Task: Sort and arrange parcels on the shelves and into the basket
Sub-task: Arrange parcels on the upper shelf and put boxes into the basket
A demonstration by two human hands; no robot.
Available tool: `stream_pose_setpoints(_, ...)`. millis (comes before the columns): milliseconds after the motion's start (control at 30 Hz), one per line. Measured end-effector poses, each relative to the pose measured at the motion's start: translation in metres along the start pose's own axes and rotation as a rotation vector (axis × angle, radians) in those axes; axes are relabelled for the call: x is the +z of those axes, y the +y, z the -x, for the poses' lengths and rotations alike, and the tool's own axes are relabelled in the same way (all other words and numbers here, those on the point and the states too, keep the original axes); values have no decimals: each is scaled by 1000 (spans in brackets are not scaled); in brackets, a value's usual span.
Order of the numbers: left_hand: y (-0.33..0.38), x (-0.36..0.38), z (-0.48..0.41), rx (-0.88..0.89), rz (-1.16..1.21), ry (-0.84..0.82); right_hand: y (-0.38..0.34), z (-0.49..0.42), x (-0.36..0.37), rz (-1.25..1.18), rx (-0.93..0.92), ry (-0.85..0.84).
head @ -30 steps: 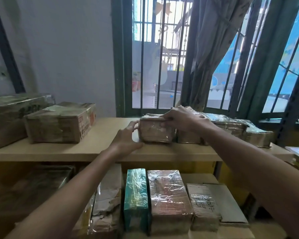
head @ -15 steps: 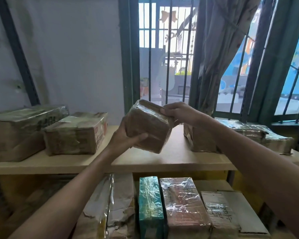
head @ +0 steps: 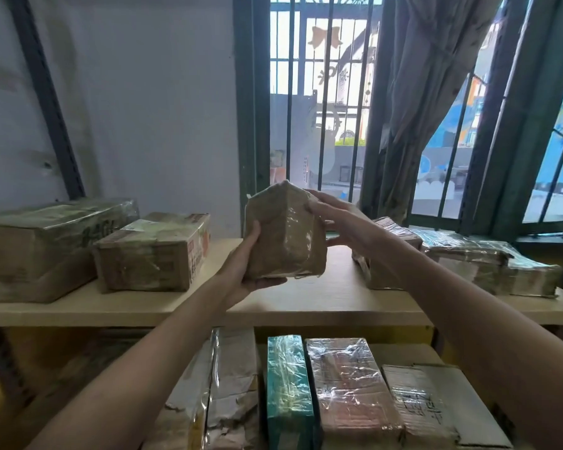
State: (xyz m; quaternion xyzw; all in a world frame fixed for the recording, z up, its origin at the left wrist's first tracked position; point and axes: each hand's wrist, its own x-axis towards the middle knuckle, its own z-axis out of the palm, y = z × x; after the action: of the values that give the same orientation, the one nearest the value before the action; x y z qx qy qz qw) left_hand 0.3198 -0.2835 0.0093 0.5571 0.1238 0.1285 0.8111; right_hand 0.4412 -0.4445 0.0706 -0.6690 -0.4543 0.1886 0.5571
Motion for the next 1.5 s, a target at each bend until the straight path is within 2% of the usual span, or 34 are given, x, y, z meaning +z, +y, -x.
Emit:
stream_pose_setpoints(100, 3, -1, 1, -59, 89, -56, -7, -1, 4, -37, 33, 1)
stream_pose_setpoints(200, 7, -3, 4, -61, 101, -41, -13, -2, 4, 5, 57, 39)
stream_pose_setpoints(300, 9, 6, 5, 161, 59, 126, -13, -4, -3, -28, 210, 67)
stream_pose_setpoints(367, 11, 11, 9, 452, -277, 305, -10, -3, -6, -237, 394, -79)
stream_pose_setpoints(433, 9, 9, 10, 732, -693, 376, -4, -4, -6, -442, 458, -149)
stream_pose_setpoints(500, 7, 6, 13, 884, -941, 398, 3, -8, -1, -535, 421, -109)
stream_pose_setpoints(567, 6, 4, 15, 992, -1122, 381, 6, -11, 6, -525, 357, -51)
stream_pose_setpoints(633, 6, 3, 16, 1046, -1199, 297, 8, -12, 11, -487, 296, -2)
stream_pose_setpoints(733, 0, -2, 13, 937, -1069, 216, 15, -11, 14, -448, 196, 50)
stream_pose_setpoints(867, -3, -6, 10, 570, -562, 96, 24, -10, 13, -384, 39, 43)
stream_pose_setpoints(900, -4, -8, 8, 530, -521, 77, 23, -9, 13, -345, 31, 26)
stream_pose_setpoints(1033, -10, -12, 4, 588, -624, 167, 18, -6, 11, -207, 56, -3)
stream_pose_setpoints(1200, -10, -24, -2, 554, -582, 237, 20, -8, -1, 11, 155, 47)
stream_pose_setpoints(1267, -13, -26, -7, 495, -516, 408, 26, -11, 2, 155, 260, 91)
stream_pose_setpoints(1333, -16, -23, -14, 435, -580, 622, 33, -16, 17, 388, 365, 127)
stream_pose_setpoints(1367, -17, -21, -17, 410, -648, 666, 36, -19, 26, 468, 410, 144)
stream_pose_setpoints(1400, -17, -20, -19, 392, -708, 669, 38, -22, 33, 487, 434, 167)
stream_pose_setpoints(1500, -16, -21, -18, 423, -785, 590, 39, -30, 45, 299, 412, 257)
